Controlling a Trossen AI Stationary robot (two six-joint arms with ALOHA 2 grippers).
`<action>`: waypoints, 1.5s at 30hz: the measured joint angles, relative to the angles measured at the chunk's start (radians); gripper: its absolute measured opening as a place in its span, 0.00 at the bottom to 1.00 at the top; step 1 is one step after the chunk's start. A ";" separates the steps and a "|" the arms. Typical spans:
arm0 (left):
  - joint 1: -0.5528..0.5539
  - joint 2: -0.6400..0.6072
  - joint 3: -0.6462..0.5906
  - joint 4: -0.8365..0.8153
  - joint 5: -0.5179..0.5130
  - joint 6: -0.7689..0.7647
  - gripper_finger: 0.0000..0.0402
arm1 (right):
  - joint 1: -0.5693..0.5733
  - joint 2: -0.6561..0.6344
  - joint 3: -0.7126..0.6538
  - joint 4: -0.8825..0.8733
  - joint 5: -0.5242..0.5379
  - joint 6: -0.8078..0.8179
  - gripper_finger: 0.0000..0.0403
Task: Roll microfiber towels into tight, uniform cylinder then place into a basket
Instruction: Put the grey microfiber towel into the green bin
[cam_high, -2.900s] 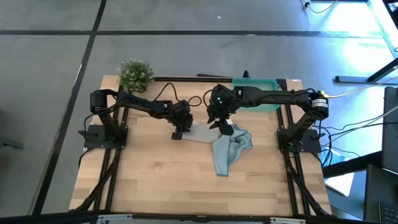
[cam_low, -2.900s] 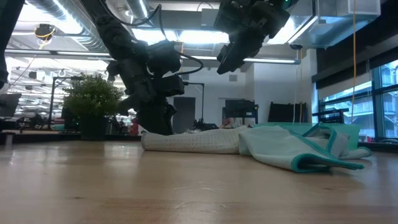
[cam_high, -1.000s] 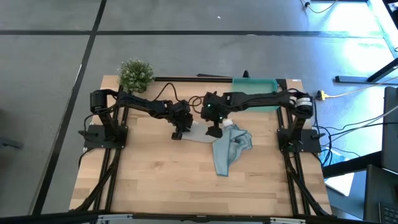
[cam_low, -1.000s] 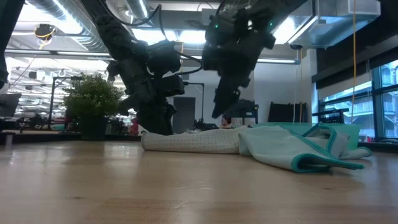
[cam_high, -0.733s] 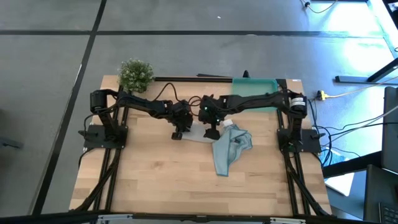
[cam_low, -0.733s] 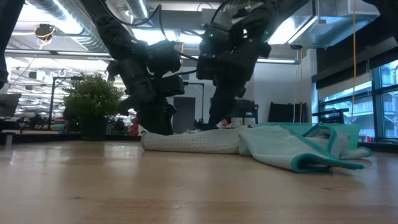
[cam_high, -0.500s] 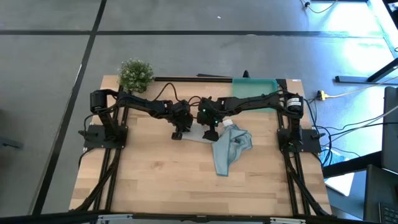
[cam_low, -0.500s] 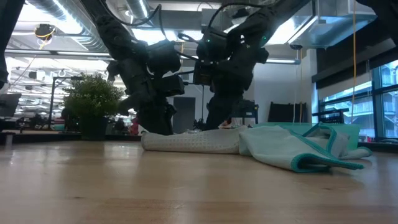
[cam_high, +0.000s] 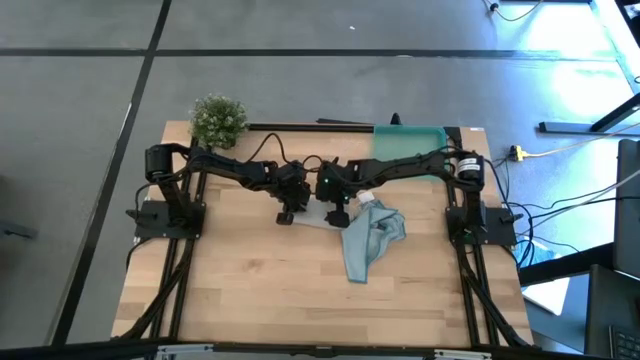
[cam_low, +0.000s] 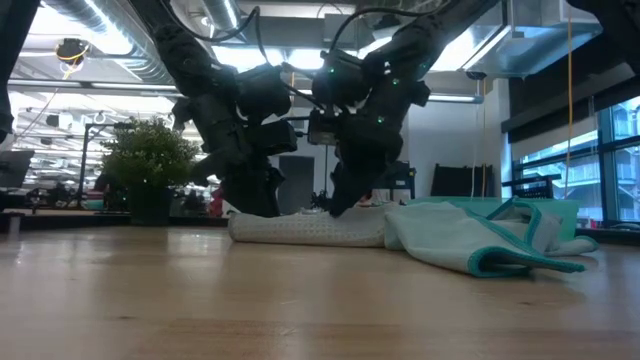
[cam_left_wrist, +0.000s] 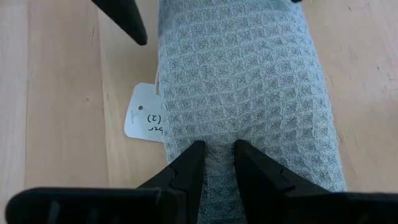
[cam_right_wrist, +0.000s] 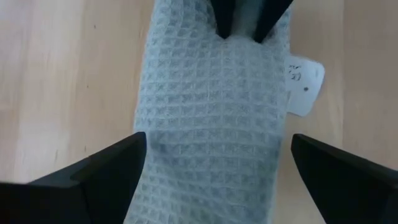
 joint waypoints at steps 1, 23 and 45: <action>0.000 0.000 0.000 0.002 -0.001 0.000 0.22 | 0.001 0.002 0.000 -0.002 0.000 0.000 0.99; 0.000 0.000 -0.001 0.012 -0.003 0.000 0.22 | 0.027 0.029 0.000 0.019 -0.088 0.078 0.99; 0.000 0.000 -0.001 0.018 -0.002 0.000 0.22 | 0.060 0.081 0.003 0.081 0.036 0.056 0.99</action>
